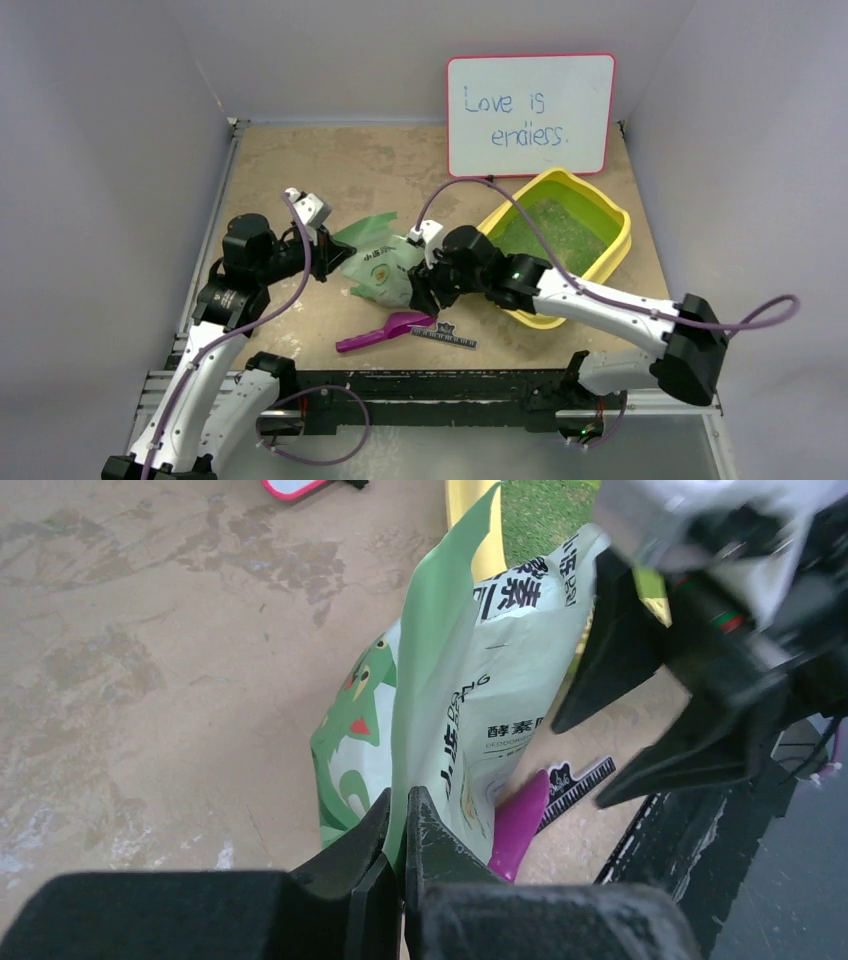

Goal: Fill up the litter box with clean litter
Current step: Open the cat litter bag at the center of the board.

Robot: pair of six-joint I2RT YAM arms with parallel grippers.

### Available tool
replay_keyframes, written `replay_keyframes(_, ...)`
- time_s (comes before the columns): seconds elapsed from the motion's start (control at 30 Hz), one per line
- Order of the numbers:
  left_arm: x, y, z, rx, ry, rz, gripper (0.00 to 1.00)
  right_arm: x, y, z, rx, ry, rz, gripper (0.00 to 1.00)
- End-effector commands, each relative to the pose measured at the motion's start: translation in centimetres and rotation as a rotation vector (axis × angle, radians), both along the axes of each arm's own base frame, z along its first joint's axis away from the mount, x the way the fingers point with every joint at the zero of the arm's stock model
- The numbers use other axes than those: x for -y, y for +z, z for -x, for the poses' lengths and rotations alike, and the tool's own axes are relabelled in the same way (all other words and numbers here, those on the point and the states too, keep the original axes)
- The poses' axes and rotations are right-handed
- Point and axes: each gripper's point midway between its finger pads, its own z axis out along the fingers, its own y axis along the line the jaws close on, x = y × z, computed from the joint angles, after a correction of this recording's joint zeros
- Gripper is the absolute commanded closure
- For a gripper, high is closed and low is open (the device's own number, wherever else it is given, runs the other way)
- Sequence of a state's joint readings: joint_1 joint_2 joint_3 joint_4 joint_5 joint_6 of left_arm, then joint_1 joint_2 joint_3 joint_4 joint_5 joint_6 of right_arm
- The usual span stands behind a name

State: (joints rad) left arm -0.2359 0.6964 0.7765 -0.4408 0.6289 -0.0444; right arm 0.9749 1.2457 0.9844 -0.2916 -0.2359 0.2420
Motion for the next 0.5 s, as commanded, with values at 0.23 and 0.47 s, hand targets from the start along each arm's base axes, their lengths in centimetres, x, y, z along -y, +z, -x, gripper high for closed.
replay_keyframes(0.23, -0.1, 3.3, -2.0, 0.145, 0.032, 0.015, 1.00, -0.2, -2.9, -11.8, 0.521, -0.521, -0.048, 0.48)
replay_keyframes(0.47, 0.6, 4.4, -2.5, 0.187, 0.021, 0.082, 1.00, -0.3, -3.4, -15.2, 0.516, -0.658, -0.079, 0.52)
